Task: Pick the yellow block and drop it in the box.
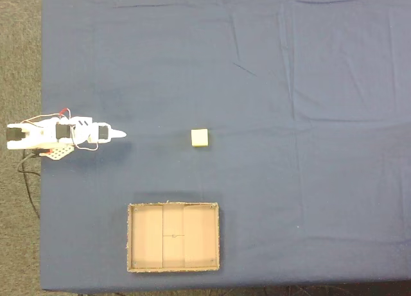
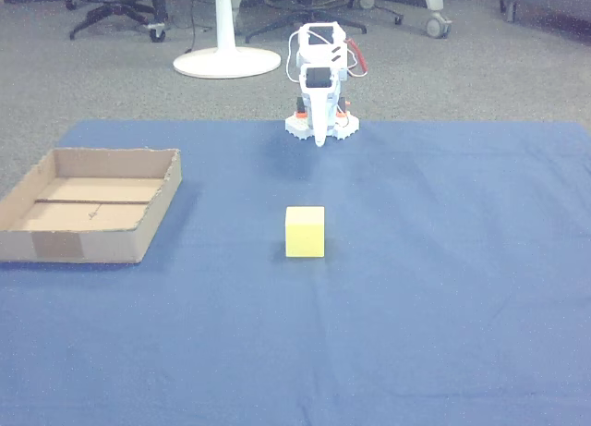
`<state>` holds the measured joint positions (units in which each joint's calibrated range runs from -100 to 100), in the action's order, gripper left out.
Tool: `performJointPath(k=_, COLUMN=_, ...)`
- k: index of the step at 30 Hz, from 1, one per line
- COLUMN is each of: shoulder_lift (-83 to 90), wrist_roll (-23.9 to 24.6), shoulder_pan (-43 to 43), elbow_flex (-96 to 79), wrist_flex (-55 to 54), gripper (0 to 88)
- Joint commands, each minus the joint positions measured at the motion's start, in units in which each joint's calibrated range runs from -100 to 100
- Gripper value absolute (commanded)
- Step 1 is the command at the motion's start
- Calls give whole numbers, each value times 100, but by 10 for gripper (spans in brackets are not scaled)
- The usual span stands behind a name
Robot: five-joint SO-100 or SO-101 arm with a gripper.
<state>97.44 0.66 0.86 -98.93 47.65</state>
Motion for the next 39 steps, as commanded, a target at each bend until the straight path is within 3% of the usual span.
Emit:
performJointPath(k=1, shoulder_lift=19, wrist_roll=34, shoulder_pan=-74, elbow_flex=-79, wrist_flex=26, gripper=2)
performJointPath(k=15, shoulder_lift=-285, wrist_roll=-103, shoulder_pan=-310, elbow_flex=165, wrist_flex=-304, gripper=2)
performJointPath(k=18, shoulder_lift=-2319, wrist_roll=-127, shoulder_pan=-648, elbow_flex=2518, wrist_flex=-255, gripper=90)
performJointPath(k=21, shoulder_lift=-5038, wrist_roll=-288, shoulder_pan=-986, elbow_flex=5776, wrist_flex=580, gripper=254)
performJointPath(k=28, shoulder_lift=-9926, wrist_roll=-562, shoulder_pan=-656, elbow_flex=11025, wrist_flex=1837, gripper=363)
performJointPath(k=34, shoulder_lift=-12458, wrist_roll=-737, shoulder_pan=-302, elbow_flex=13178, wrist_flex=1837, gripper=365)
performJointPath(k=39, shoulder_lift=-13514, wrist_roll=-635, shoulder_pan=-184, elbow_flex=13694, wrist_flex=1349, gripper=375)
